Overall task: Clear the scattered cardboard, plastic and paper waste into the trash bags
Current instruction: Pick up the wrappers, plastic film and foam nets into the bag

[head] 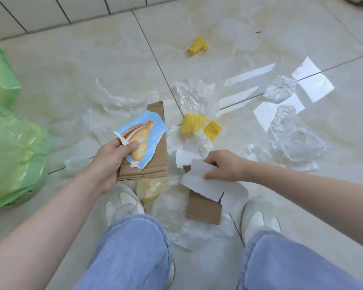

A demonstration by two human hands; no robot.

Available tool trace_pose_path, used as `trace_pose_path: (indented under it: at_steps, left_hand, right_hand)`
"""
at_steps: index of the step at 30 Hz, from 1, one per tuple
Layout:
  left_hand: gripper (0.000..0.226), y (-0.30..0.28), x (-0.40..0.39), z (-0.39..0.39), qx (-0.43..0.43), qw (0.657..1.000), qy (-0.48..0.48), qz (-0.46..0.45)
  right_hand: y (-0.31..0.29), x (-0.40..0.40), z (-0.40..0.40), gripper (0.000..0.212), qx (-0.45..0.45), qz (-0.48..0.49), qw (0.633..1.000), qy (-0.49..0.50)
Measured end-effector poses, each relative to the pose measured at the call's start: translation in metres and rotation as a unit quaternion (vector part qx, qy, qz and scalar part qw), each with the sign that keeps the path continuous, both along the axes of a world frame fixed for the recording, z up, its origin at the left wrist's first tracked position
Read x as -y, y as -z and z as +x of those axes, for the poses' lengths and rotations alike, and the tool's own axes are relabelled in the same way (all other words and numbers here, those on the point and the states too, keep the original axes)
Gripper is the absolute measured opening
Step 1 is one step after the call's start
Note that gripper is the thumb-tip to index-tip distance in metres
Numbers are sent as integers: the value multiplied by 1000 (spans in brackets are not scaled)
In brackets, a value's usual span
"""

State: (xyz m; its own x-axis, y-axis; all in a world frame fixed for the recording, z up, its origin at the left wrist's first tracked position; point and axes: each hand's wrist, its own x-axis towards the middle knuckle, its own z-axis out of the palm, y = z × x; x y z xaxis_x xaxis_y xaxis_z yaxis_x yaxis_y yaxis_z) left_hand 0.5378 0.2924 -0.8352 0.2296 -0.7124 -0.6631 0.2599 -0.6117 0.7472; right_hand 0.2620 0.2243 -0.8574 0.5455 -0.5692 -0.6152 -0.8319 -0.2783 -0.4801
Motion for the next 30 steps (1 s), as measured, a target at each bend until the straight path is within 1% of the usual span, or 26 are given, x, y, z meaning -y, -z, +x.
trace_pose_path:
  at_steps: [2, 5, 7, 9, 11, 14, 18, 21, 24, 27, 30]
  left_hand:
    - [27, 2, 0, 3, -8, 1000, -14, 12]
    - [24, 1, 1, 7, 7, 999, -28, 27]
    - [25, 1, 0, 10, 16, 999, -43, 29]
    - [26, -1, -1, 13, 23, 998, -54, 30]
    - [25, -5, -1, 16, 33, 997, -66, 25]
    - [18, -9, 3, 24, 53, 996, -72, 6]
    - [29, -3, 5, 32, 67, 993, -93, 6]
    - [32, -4, -1, 36, 55, 992, -116, 9]
    - [27, -10, -6, 40, 50, 992, -117, 0]
    - [22, -21, -8, 49, 64, 989, -129, -14]
    - [22, -36, -8, 60, 99, 984, -143, -30]
  right_hand:
    - [-3, 16, 4, 21, 16, -54, 997, 61]
    - [-16, 39, 4, 17, 59, -89, 978, 178]
    - [-23, 49, 2, 20, 96, -82, 964, 232]
    - [-32, 52, 0, 19, 133, -51, 953, 269]
    - [-38, 53, -4, 15, 146, -18, 949, 279]
    - [-38, 55, -9, 22, 171, 35, 939, 298]
    - [-26, 52, -8, 21, 181, 112, 926, 312]
    - [-27, 47, -5, 22, 149, 160, 939, 267]
    - [-31, 42, 1, 20, 142, 164, 946, 241]
    - [-40, 48, 13, 16, 176, 156, 935, 264]
    - [-53, 58, 33, 19, 189, 134, 930, 284]
